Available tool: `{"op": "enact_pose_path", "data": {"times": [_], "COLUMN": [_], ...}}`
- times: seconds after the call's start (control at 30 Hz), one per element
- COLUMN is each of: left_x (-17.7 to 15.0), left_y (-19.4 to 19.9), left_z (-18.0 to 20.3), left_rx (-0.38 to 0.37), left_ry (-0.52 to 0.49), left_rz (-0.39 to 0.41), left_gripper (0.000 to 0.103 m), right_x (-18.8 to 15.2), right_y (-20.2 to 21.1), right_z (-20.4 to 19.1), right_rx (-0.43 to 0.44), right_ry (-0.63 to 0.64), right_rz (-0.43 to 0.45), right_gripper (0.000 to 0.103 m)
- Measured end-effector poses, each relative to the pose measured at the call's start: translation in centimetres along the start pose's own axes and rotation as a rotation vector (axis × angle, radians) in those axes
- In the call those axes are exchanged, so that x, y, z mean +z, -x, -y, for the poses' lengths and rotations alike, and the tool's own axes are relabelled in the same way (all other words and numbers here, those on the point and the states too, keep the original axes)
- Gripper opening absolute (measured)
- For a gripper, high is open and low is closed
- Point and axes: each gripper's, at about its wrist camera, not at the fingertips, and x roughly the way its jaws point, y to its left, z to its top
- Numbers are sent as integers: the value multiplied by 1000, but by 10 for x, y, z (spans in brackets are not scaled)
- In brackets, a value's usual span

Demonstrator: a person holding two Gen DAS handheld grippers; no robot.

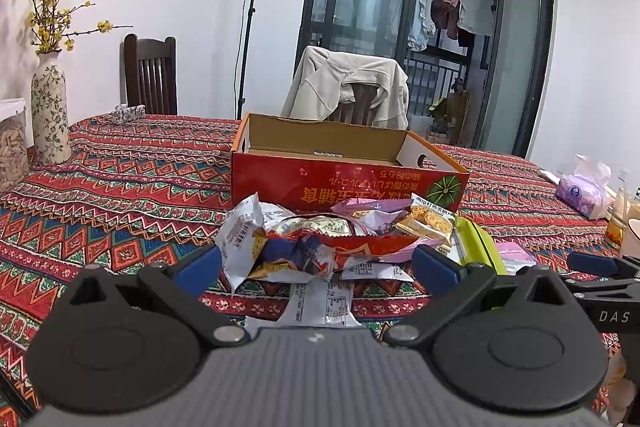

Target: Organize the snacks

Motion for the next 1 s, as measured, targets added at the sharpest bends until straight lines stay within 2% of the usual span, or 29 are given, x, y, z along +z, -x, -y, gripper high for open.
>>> {"op": "enact_pose_path", "data": {"times": [0.63,1.0], "left_x": [0,-3], "left_y": [-3,-5], "left_z": [1,0], "left_rx": [4,10], "left_ry": [-9,-7], "left_rz": [-10,-29], "left_gripper": [103,103], "right_x": [1,-1], "right_y": [0,-4], "right_z": [0,-1], "right_rx": [-8,-44], "right_ry": [-10,-18], "right_rz": [-19,-53], "right_gripper": [103,103]}}
